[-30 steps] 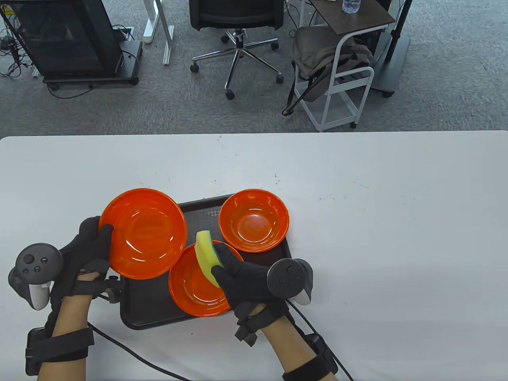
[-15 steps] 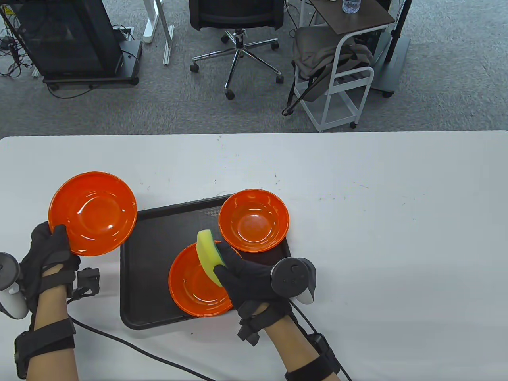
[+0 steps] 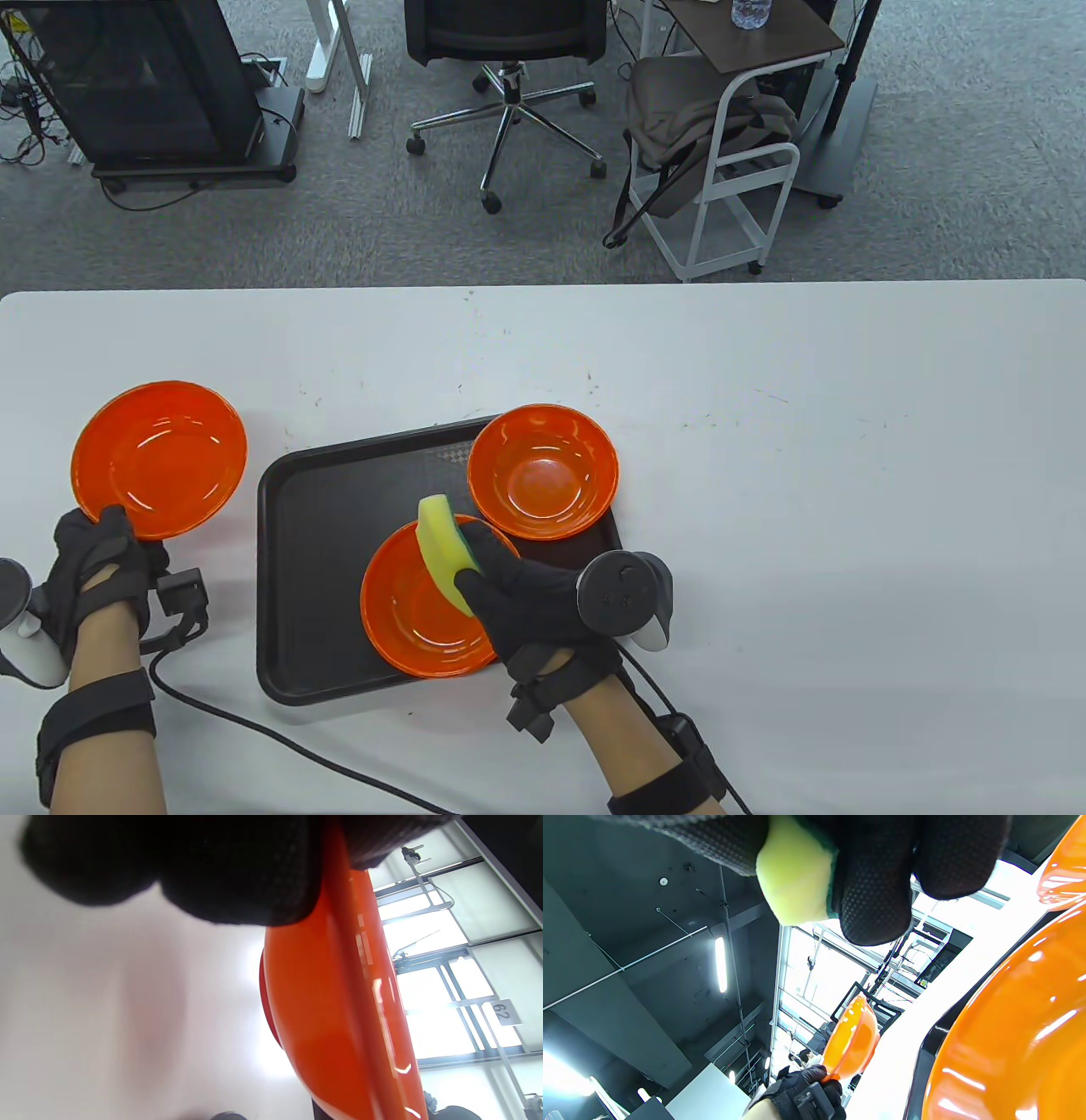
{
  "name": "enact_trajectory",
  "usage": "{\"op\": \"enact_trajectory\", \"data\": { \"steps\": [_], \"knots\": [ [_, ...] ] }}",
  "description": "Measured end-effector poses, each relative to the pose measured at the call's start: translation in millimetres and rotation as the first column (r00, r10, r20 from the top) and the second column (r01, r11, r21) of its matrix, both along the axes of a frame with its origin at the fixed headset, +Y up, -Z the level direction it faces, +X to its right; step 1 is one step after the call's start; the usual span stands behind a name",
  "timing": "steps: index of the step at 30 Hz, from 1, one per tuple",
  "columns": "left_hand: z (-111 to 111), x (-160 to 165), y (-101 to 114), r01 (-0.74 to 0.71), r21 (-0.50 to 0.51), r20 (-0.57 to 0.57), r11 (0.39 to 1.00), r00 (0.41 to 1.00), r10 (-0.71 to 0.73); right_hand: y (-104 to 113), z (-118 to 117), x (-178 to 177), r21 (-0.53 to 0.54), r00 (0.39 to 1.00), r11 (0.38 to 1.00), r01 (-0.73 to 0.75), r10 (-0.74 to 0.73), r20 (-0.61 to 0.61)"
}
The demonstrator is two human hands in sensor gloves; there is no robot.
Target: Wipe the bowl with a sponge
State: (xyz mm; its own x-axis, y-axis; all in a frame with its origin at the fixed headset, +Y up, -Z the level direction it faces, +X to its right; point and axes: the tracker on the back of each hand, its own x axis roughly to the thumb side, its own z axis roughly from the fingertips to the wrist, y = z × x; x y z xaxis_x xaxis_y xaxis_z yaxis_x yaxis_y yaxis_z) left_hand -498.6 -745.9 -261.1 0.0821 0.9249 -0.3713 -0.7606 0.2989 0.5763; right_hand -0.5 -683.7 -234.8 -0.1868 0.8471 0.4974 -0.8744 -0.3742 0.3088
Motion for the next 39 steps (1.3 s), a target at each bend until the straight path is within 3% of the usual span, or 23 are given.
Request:
{"op": "enact_trajectory", "data": {
  "steps": [7,20,29,32,39],
  "knots": [
    [-1,1,-23,-0.024,-0.101,0.001,0.995,1.000,0.024,0,1,0,-0.001,1.000,1.000,0.014,-0.014,-0.002],
    [1,4,-27,-0.036,-0.129,-0.008,0.991,0.999,0.035,0,1,0,0.001,1.000,1.000,0.020,-0.020,-0.004],
    [4,6,-31,-0.118,-0.136,-0.029,0.984,0.993,0.115,0,1,1,0.003,1.000,1.000,0.026,-0.026,-0.007],
    [3,9,-30,-0.169,-0.159,0.014,0.973,0.985,0.174,0,1,1,0.004,1.000,1.000,0.024,-0.024,-0.002],
    [9,13,-12,-0.077,-0.232,0.112,0.970,0.988,0.105,-1,2,1,-0.011,0.999,1.000,0.024,-0.024,-0.022]
  ]
}}
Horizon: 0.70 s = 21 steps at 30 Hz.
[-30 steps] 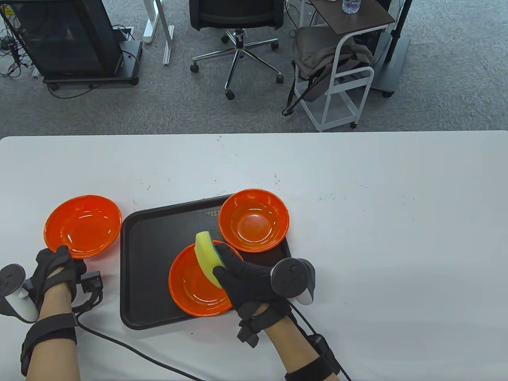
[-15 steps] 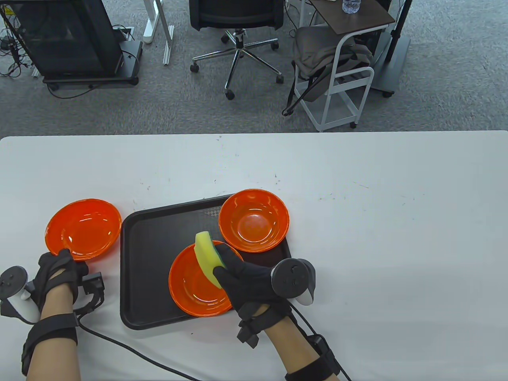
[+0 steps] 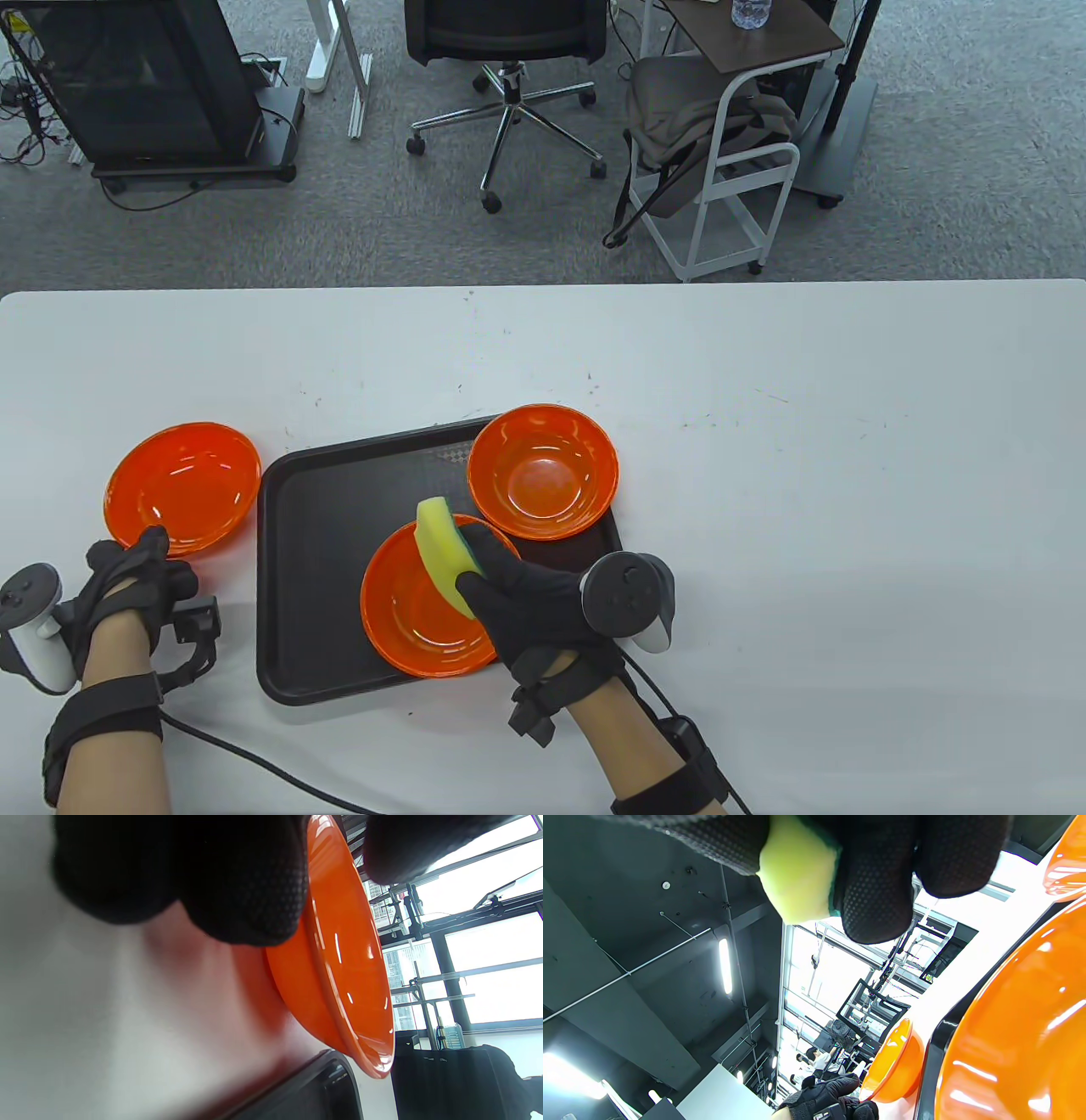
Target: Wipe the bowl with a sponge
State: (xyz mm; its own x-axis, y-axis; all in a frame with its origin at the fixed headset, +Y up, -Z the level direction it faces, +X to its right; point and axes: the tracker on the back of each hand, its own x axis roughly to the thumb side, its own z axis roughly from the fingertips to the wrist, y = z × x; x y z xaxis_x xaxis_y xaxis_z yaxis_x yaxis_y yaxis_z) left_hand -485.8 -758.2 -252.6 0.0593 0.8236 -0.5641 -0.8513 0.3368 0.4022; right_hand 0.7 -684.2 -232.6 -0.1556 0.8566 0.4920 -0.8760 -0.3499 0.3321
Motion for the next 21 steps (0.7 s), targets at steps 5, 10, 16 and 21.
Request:
{"op": "enact_trajectory", "data": {
  "steps": [5,10,16,21],
  "knots": [
    [3,1,11,0.034,0.006,0.020,0.999,0.999,-0.035,1,0,0,0.007,1.000,1.000,0.006,-0.006,0.000],
    [3,5,24,0.066,0.060,0.032,0.996,0.997,-0.068,2,0,0,0.014,1.000,1.000,0.005,-0.005,-0.001],
    [-11,32,35,0.232,0.102,0.177,0.967,0.953,-0.247,1,0,-1,0.018,1.000,1.000,-0.003,0.003,-0.005],
    [-23,65,35,0.247,0.146,0.372,0.958,0.884,-0.285,1,0,-1,0.021,1.000,1.000,-0.015,0.016,-0.006]
  ]
}}
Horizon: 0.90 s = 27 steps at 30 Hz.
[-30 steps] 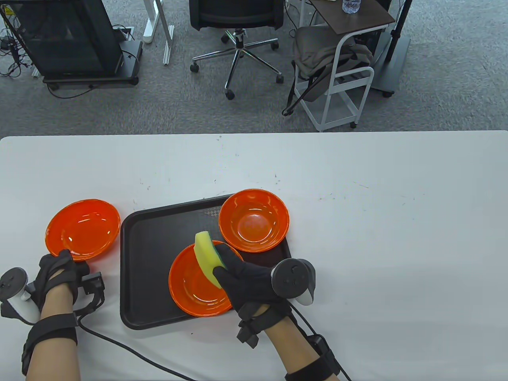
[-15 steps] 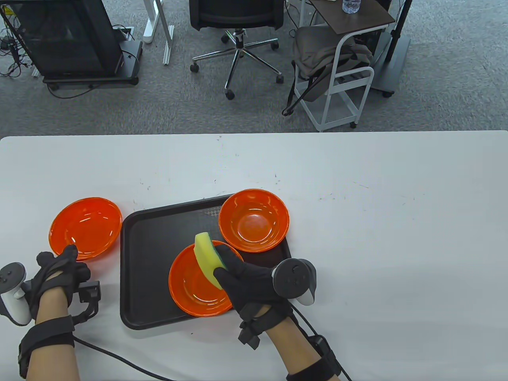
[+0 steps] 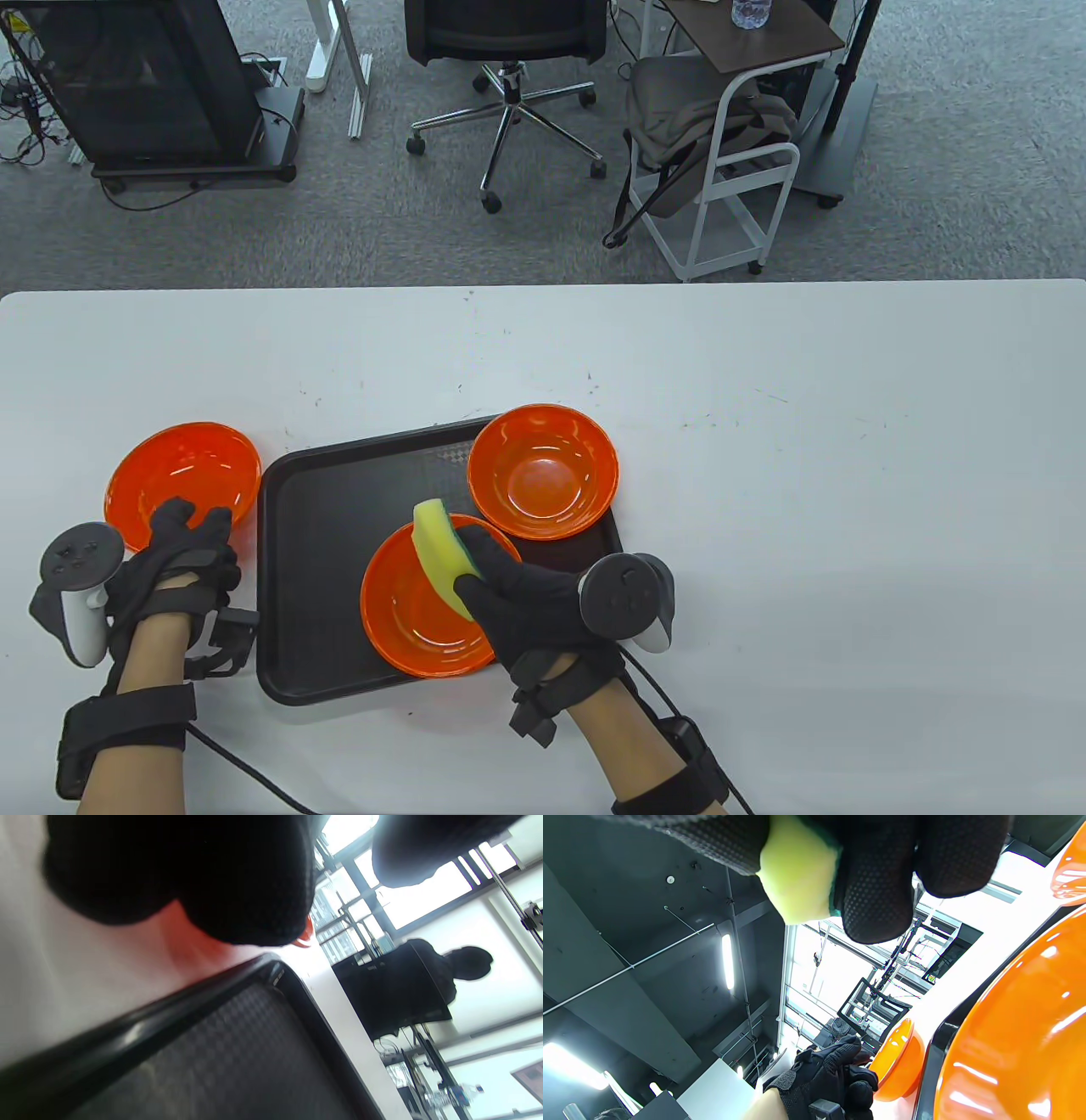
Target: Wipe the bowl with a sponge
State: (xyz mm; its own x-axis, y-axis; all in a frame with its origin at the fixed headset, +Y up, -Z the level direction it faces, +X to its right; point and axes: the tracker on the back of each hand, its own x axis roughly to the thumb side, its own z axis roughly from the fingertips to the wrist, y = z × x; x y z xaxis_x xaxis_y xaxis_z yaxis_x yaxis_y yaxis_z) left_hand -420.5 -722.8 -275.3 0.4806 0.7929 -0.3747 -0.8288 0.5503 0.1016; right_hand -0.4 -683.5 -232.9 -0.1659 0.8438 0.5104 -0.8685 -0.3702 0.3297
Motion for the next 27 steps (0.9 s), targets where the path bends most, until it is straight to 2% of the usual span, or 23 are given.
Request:
{"op": "enact_trajectory", "data": {
  "steps": [3,7,9,12,16,20,23,27],
  "knots": [
    [-4,26,-3,0.018,-0.025,0.151,1.000,0.988,-0.014,0,0,0,-0.001,1.000,1.000,-0.001,0.001,0.000],
    [-5,67,-11,0.138,-0.132,0.360,0.981,0.929,-0.082,0,0,-1,-0.004,1.000,1.000,-0.009,0.009,-0.003],
    [-5,82,-14,0.166,-0.152,0.415,0.974,0.905,-0.089,0,0,-1,-0.003,1.000,1.000,-0.010,0.010,-0.004],
    [-5,99,-19,0.164,-0.158,0.462,0.974,0.884,-0.074,0,0,-1,-0.003,1.000,1.000,-0.013,0.013,-0.002],
    [-5,111,-23,0.258,-0.144,0.516,0.955,0.843,-0.150,0,0,0,-0.004,1.000,1.000,-0.012,0.012,-0.001],
    [-7,114,-28,0.246,-0.145,0.523,0.958,0.841,-0.137,0,0,-1,-0.005,1.000,1.000,-0.017,0.017,-0.004],
    [-9,118,-35,0.251,-0.143,0.560,0.957,0.818,-0.131,0,0,-1,-0.004,1.000,1.000,-0.017,0.017,-0.003],
    [-12,118,-45,0.213,-0.171,0.553,0.962,0.829,-0.085,0,0,-1,-0.004,1.000,1.000,-0.020,0.020,-0.002]
  ]
}}
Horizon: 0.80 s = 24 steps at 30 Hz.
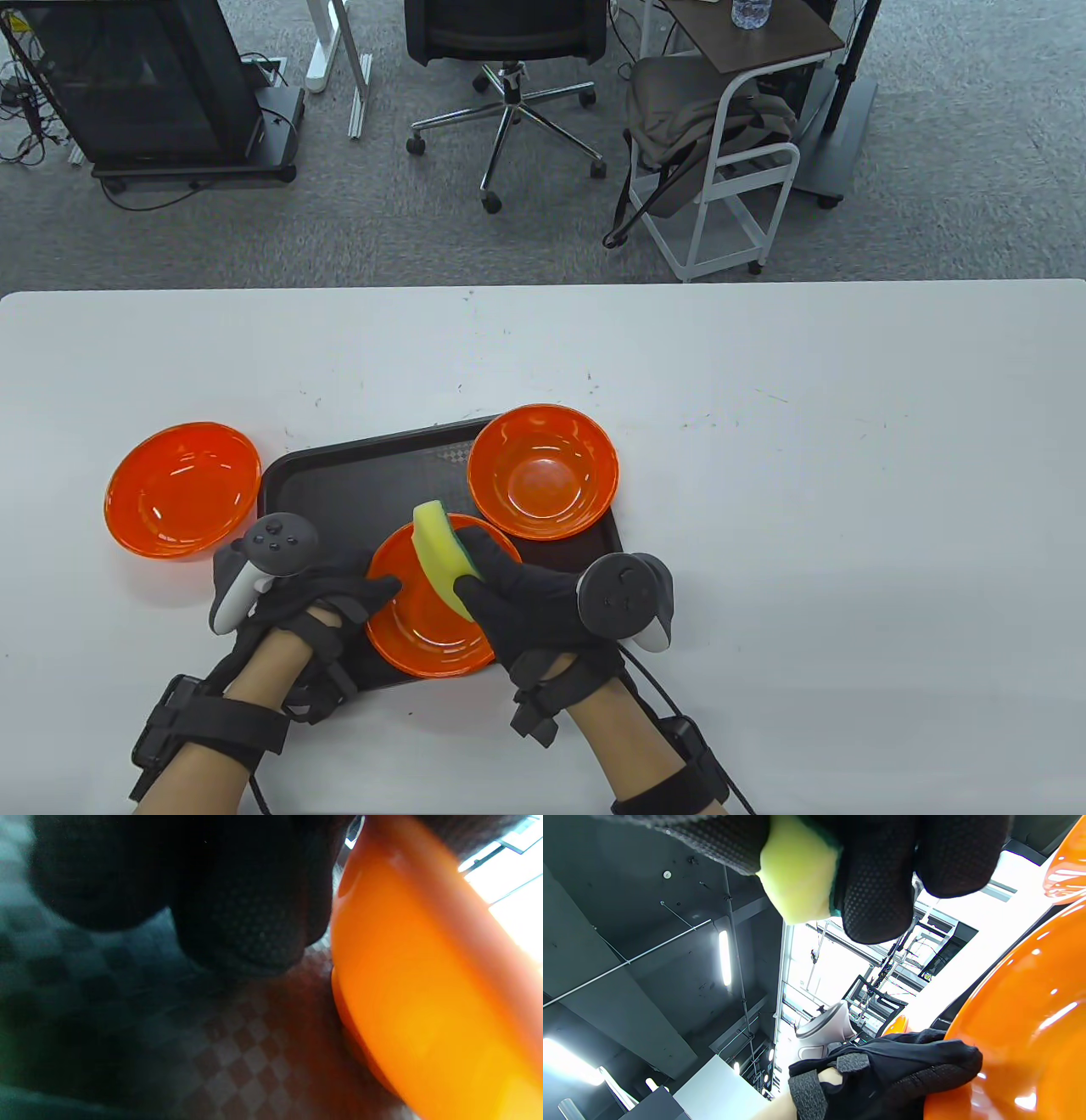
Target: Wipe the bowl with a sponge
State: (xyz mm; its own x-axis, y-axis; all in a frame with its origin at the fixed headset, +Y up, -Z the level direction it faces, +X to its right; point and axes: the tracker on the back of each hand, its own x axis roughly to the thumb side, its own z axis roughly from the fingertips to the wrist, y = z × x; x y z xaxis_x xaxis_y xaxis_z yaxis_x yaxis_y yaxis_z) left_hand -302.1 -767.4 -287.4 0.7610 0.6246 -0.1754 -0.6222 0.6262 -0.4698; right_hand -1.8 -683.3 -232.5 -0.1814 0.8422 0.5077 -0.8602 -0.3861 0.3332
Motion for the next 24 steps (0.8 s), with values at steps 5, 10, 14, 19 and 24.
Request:
{"op": "enact_trajectory", "data": {
  "steps": [5,10,14,19,24],
  "knots": [
    [-1,-2,3,-0.063,-0.044,0.009,0.997,0.998,0.063,0,0,0,0.003,1.000,1.000,-0.001,0.001,0.003],
    [1,-9,20,-0.092,0.040,-0.004,0.995,0.996,0.092,0,0,0,-0.003,1.000,1.000,-0.014,0.014,0.007],
    [5,-15,39,-0.155,0.124,-0.019,0.980,0.987,0.159,2,1,-1,0.013,0.999,0.999,-0.033,0.033,0.013],
    [13,-19,65,-0.128,0.291,-0.025,0.948,0.990,0.142,8,3,-2,0.072,0.992,0.990,-0.124,0.121,0.037],
    [19,-16,74,-0.144,0.352,-0.010,0.925,0.987,0.158,16,10,-6,0.152,0.977,0.967,-0.206,0.195,0.086]
  ]
}}
